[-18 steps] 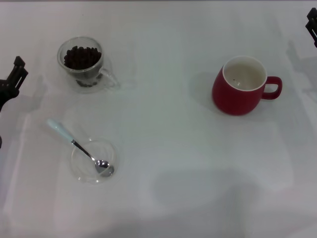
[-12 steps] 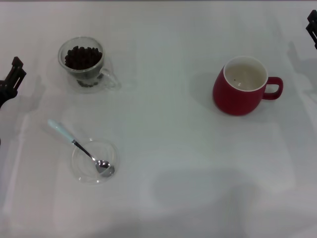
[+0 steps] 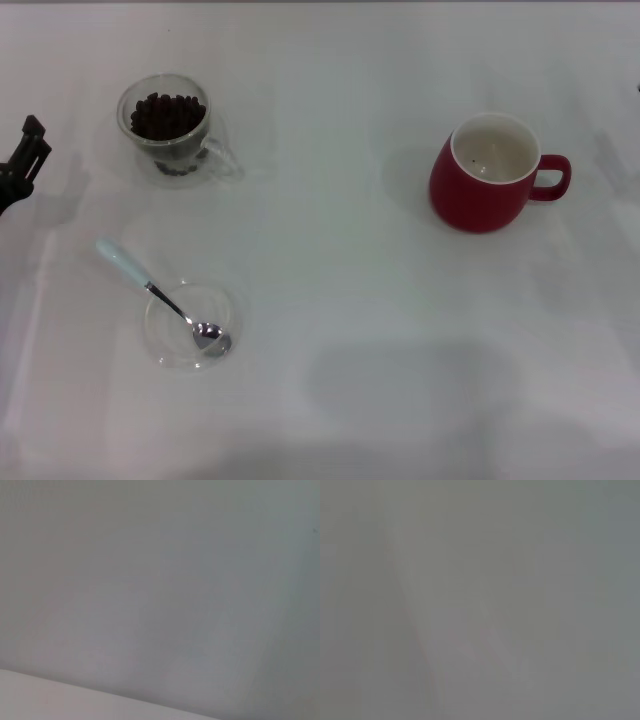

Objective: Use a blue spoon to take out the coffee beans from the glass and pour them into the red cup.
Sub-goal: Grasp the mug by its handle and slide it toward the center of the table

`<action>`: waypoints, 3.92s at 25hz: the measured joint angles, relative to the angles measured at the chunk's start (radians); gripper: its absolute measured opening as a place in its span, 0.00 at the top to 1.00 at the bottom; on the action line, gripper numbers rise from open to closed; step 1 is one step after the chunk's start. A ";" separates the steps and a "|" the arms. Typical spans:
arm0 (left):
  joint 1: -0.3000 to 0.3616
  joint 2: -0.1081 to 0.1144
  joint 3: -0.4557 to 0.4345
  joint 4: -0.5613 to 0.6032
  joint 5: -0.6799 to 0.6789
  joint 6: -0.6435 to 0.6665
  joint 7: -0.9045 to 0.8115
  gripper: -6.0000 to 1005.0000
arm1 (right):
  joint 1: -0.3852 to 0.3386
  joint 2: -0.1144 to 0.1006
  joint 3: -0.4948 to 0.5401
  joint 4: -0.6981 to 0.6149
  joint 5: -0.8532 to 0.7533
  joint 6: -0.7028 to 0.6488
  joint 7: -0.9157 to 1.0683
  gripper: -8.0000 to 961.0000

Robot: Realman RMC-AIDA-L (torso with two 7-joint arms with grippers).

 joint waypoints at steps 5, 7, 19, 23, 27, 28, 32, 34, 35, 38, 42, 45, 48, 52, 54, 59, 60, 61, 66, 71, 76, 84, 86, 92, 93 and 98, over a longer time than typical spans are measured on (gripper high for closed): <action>-0.010 0.000 0.000 -0.005 0.001 -0.001 0.000 0.12 | -0.024 -0.006 -0.081 0.173 -0.139 -0.177 0.175 0.20; -0.016 0.000 0.000 -0.006 0.002 -0.001 0.000 0.12 | -0.024 -0.003 -0.090 0.193 -0.189 -0.185 0.185 0.20; -0.022 0.000 0.004 -0.007 0.008 -0.001 -0.008 0.12 | 0.002 0.010 -0.093 0.151 -0.256 -0.015 0.177 0.20; -0.017 0.000 0.007 -0.007 0.008 -0.001 -0.008 0.12 | 0.015 0.009 -0.095 0.147 -0.265 0.015 0.176 0.20; -0.013 -0.001 0.008 -0.005 0.008 0.000 -0.009 0.12 | 0.029 0.009 -0.094 0.147 -0.266 0.032 0.174 0.20; -0.012 -0.001 0.008 -0.005 0.008 0.000 -0.009 0.12 | 0.033 0.009 -0.094 0.146 -0.266 0.036 0.174 0.20; -0.006 -0.001 0.008 -0.003 0.008 0.001 -0.009 0.13 | 0.048 0.009 -0.089 0.147 -0.267 0.061 0.173 0.20; -0.004 -0.001 0.008 -0.001 0.007 0.002 -0.009 0.13 | 0.057 0.009 -0.087 0.146 -0.266 0.074 0.173 0.20; -0.003 -0.001 0.008 -0.001 0.007 0.003 -0.009 0.12 | 0.061 0.009 -0.086 0.147 -0.265 0.083 0.173 0.20; 0.001 -0.001 0.008 -0.002 0.007 0.020 -0.009 0.12 | 0.076 0.009 -0.084 0.147 -0.264 0.097 0.173 0.20; 0.013 -0.001 0.004 -0.002 0.007 0.042 -0.009 0.12 | 0.086 0.009 -0.082 0.135 -0.262 0.101 0.137 0.21; 0.023 -0.001 0.002 -0.001 0.007 0.055 -0.009 0.12 | 0.084 0.009 -0.078 0.117 -0.261 0.104 0.099 0.22; 0.030 -0.001 0.001 0.001 0.003 0.061 -0.011 0.12 | 0.083 0.009 -0.073 0.111 -0.262 0.105 0.084 0.35; 0.035 -0.001 0.001 0.001 0.001 0.063 -0.012 0.12 | 0.086 0.009 -0.076 0.108 -0.264 0.106 0.071 0.48; 0.035 -0.002 0.001 0.002 0.000 0.064 -0.012 0.12 | 0.086 0.009 -0.077 0.103 -0.265 0.106 0.057 0.53; 0.035 -0.003 0.000 0.003 -0.001 0.064 -0.012 0.12 | 0.086 0.009 -0.081 0.088 -0.267 0.106 0.019 0.64; 0.035 -0.003 0.000 0.003 -0.002 0.064 -0.012 0.12 | 0.086 0.009 -0.085 0.085 -0.267 0.107 0.013 0.66; 0.035 -0.003 0.000 0.003 -0.002 0.064 -0.012 0.12 | 0.086 0.009 -0.090 0.078 -0.268 0.107 0.003 0.68; 0.035 -0.003 -0.001 0.003 -0.005 0.064 -0.014 0.12 | 0.085 0.011 -0.136 0.031 -0.271 0.112 -0.069 0.77; 0.032 -0.003 -0.002 0.003 -0.005 0.064 -0.023 0.12 | 0.086 0.012 -0.198 -0.048 -0.272 0.146 -0.120 0.78; 0.026 -0.003 -0.002 0.003 -0.005 0.064 -0.025 0.12 | 0.095 0.013 -0.211 -0.136 -0.295 0.264 -0.154 0.81; 0.027 -0.002 -0.002 0.003 -0.004 0.064 -0.025 0.12 | 0.096 0.014 -0.218 -0.163 -0.298 0.294 -0.186 0.84; 0.027 -0.001 -0.002 0.003 -0.002 0.064 -0.025 0.12 | 0.095 0.014 -0.215 -0.162 -0.296 0.302 -0.182 0.85; 0.032 -0.001 0.000 0.003 0.006 0.094 -0.025 0.12 | 0.091 0.014 -0.214 -0.163 -0.297 0.298 -0.169 0.75; 0.033 -0.002 0.000 0.003 0.006 0.101 -0.025 0.12 | 0.090 0.014 -0.215 -0.163 -0.297 0.298 -0.167 0.63; 0.034 -0.001 0.000 0.003 0.002 0.106 -0.025 0.13 | 0.090 0.008 -0.220 -0.152 -0.305 0.293 -0.100 0.42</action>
